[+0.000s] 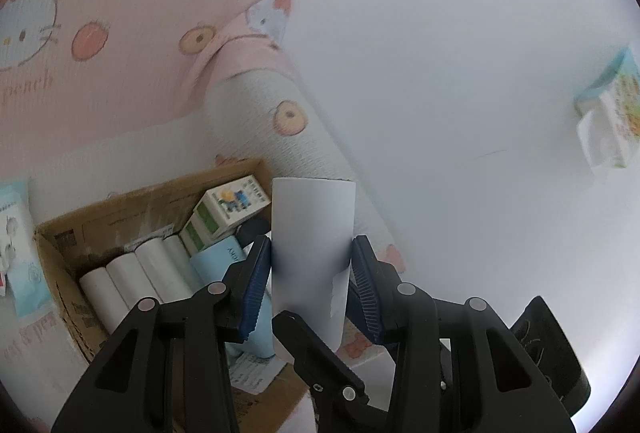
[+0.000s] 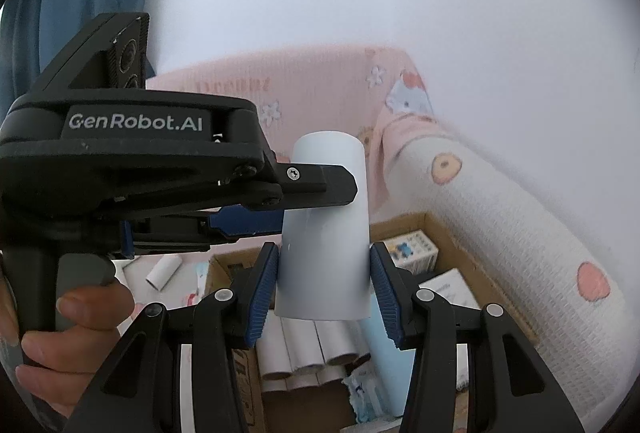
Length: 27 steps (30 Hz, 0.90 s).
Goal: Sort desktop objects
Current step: 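Carry the held tube toward the cardboard box, then lower the held tube into the box beside the paper rolls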
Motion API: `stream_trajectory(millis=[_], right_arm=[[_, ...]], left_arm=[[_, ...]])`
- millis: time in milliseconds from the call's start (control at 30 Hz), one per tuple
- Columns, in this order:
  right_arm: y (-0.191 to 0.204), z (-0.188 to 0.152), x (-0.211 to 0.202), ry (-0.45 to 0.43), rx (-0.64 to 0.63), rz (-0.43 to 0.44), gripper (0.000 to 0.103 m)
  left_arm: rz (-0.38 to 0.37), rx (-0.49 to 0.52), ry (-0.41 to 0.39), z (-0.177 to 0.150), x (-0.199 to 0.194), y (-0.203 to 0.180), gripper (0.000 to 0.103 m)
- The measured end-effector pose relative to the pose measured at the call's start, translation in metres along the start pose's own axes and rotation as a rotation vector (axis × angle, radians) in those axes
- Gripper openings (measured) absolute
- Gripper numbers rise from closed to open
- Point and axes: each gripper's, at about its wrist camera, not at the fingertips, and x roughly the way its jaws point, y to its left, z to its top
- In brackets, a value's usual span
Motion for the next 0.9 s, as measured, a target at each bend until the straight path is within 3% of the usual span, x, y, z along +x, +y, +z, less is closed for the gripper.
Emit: stream_trajectory(millis=[333, 467, 900], right_arm=[[-0.005, -0.022, 0.042, 0.167, -0.002, 0.055, 0.044], [-0.017, -0.031, 0.075, 0.253, 0.008, 0.075, 0.044], [-0.024, -0.043, 0.127, 0.508, 0.017, 0.118, 0.044]], left_arm=[[0.018, -0.198, 0.097, -0.004, 0.036, 0.059, 0.045], [0.054, -0.224, 0.127, -0.006, 0.05, 0.073, 0.045], [0.128, -0.261, 0.213, -0.011, 0.082, 0.102, 0.045]])
